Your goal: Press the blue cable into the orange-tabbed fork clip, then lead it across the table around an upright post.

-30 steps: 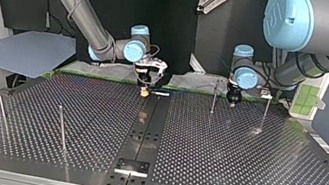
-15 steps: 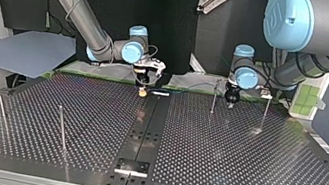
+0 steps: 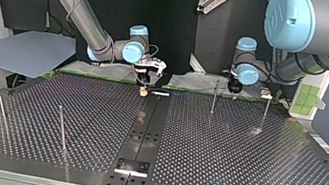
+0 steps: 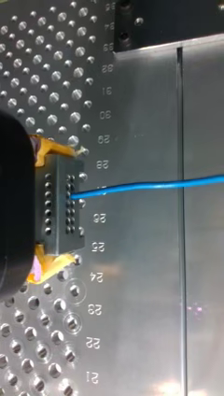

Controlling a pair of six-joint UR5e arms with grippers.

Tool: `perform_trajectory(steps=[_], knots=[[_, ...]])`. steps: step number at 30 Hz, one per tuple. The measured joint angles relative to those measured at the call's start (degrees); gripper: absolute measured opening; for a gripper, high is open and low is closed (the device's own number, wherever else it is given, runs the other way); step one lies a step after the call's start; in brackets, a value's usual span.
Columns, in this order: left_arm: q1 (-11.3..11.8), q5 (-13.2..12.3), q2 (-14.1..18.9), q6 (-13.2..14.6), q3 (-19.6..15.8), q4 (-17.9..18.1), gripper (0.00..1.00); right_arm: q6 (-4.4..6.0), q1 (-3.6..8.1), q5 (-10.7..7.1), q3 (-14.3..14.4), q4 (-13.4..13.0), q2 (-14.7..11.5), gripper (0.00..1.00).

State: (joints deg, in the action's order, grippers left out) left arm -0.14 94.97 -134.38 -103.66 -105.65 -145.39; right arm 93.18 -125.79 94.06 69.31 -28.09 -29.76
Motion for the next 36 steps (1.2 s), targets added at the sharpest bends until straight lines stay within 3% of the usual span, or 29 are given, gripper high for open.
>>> perform_trajectory(steps=[9,18,25,36], knots=[[0.1,-0.9,2.3,0.8,-5.0,2.5,0.99,0.00,-0.42,-0.01,0.0,0.3,0.1,0.00],[-0.5,-4.7,7.5,-2.0,-10.4,7.3,0.99,0.07,-0.87,-0.01,0.0,0.4,0.1,0.00],[-1.3,-5.3,10.7,-1.8,-14.1,8.8,0.99,0.02,-1.01,-0.01,0.0,1.2,0.1,0.00],[-2.4,-5.0,11.2,-1.5,-19.4,9.3,0.99,0.00,-1.23,-0.01,0.0,1.4,0.1,0.00]])
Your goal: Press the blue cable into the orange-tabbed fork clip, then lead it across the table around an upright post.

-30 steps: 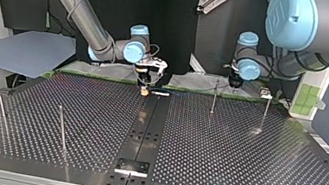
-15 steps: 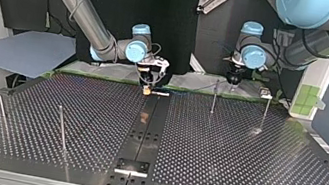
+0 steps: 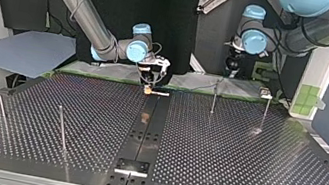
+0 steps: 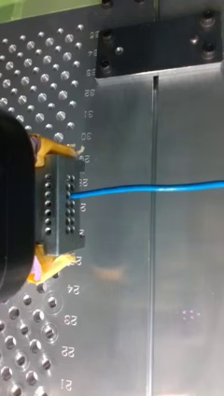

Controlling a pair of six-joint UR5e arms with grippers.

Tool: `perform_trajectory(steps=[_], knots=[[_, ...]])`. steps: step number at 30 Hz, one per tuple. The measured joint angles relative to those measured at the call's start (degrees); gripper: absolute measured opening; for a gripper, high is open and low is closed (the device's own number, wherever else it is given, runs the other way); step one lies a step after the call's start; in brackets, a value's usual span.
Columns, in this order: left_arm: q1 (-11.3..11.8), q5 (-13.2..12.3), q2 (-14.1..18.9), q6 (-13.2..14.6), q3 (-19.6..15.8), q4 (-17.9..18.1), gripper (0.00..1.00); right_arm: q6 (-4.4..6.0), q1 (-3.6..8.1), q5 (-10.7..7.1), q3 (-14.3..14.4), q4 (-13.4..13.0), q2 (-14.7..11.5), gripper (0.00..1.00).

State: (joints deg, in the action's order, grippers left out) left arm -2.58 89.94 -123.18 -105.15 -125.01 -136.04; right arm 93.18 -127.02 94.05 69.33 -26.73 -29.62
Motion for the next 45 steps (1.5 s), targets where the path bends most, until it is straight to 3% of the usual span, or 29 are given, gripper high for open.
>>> perform_trajectory(steps=[13,22,45], knots=[[-0.5,-5.8,0.1,0.6,-0.2,5.3,0.99,0.00,-0.03,0.00,0.0,0.0,0.0,0.00],[-0.5,-5.7,0.0,3.1,-0.1,5.7,0.99,0.08,-0.03,0.00,0.0,-0.1,0.1,0.00],[-0.5,-5.7,0.0,3.8,-0.1,5.5,0.99,0.28,-0.03,-0.51,0.0,-0.2,0.3,0.00]])
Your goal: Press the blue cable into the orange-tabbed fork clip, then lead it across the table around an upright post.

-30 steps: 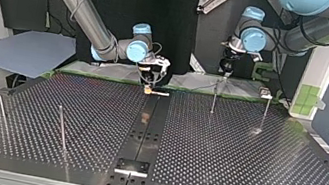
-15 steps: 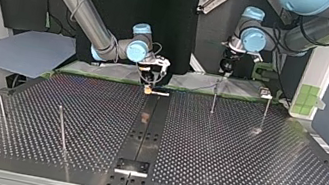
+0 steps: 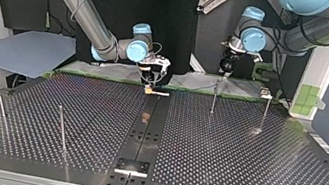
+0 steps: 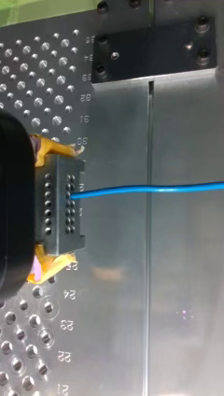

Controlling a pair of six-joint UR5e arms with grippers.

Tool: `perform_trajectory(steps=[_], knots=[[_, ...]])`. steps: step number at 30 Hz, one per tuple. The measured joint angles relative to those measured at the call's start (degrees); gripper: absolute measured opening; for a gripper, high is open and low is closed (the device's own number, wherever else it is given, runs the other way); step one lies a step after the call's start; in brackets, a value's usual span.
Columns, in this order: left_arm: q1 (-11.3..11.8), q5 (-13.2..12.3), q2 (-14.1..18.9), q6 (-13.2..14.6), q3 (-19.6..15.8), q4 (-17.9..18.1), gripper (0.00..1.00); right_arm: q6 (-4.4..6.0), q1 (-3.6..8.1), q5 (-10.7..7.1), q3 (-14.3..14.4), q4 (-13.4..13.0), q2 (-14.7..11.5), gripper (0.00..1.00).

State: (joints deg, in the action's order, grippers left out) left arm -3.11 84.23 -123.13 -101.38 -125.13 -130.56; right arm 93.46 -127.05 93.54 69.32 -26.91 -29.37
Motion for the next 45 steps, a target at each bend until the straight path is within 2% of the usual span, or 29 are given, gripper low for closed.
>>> perform_trajectory(steps=[9,14,18,26,33,40,45], knots=[[-0.4,-0.6,0.0,4.1,0.1,-2.0,0.99,0.03,0.00,-0.02,0.0,-0.1,0.1,0.00],[-2.3,1.4,0.0,7.1,1.8,-3.7,0.99,0.05,-0.15,-0.13,0.0,0.0,0.1,0.00],[-4.5,3.5,0.0,8.2,4.0,-4.8,0.99,0.04,-0.25,-0.18,0.0,0.0,0.3,0.00],[-8.8,7.8,0.0,5.5,8.3,-5.6,0.99,-0.13,-0.36,-0.27,0.0,0.1,0.5,0.00],[-12.6,11.6,-0.1,2.4,10.8,-8.3,0.99,-0.06,-0.38,-0.28,0.0,0.1,0.6,0.00],[-16.6,15.8,-0.4,1.7,11.5,-9.9,0.99,0.05,-0.37,-0.28,0.0,-0.1,0.6,0.00],[-17.4,18.6,-2.4,1.9,13.5,-10.6,0.99,0.10,-0.37,-0.28,0.0,-0.1,0.6,0.00]])
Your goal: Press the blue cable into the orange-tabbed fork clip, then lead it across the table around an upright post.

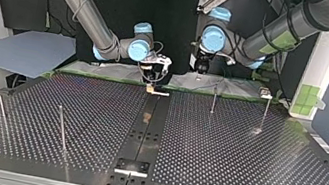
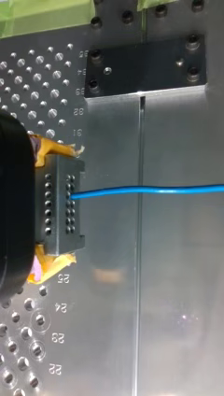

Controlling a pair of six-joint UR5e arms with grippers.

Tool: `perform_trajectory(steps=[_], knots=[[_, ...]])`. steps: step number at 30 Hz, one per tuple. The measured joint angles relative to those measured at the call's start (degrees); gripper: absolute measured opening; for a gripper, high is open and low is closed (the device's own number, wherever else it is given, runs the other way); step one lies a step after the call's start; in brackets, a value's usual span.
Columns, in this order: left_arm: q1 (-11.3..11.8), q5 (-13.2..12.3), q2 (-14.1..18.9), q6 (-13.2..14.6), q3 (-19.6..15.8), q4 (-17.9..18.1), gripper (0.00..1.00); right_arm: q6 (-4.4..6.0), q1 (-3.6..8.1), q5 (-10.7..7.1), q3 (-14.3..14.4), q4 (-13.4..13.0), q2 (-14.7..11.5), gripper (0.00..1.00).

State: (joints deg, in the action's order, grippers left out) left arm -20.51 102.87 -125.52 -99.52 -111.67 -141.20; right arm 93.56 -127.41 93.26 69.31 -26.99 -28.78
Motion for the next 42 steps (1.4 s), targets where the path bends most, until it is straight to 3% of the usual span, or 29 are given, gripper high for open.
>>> perform_trajectory(steps=[7,14,20,42], knots=[[-0.4,4.1,-3.9,0.7,4.4,0.7,0.99,-0.07,-0.04,-0.04,0.0,0.3,0.0,0.00],[-0.2,7.5,-4.5,1.2,8.4,-1.1,0.99,-0.20,-0.08,-0.01,0.0,0.4,0.0,0.00],[0.0,7.2,-4.6,1.3,10.2,-1.5,0.99,-0.17,-0.22,0.00,0.0,0.3,0.0,0.00],[-0.1,7.4,-7.3,2.8,10.2,-2.6,0.99,-0.02,-0.25,0.00,0.0,0.2,0.0,0.00]])
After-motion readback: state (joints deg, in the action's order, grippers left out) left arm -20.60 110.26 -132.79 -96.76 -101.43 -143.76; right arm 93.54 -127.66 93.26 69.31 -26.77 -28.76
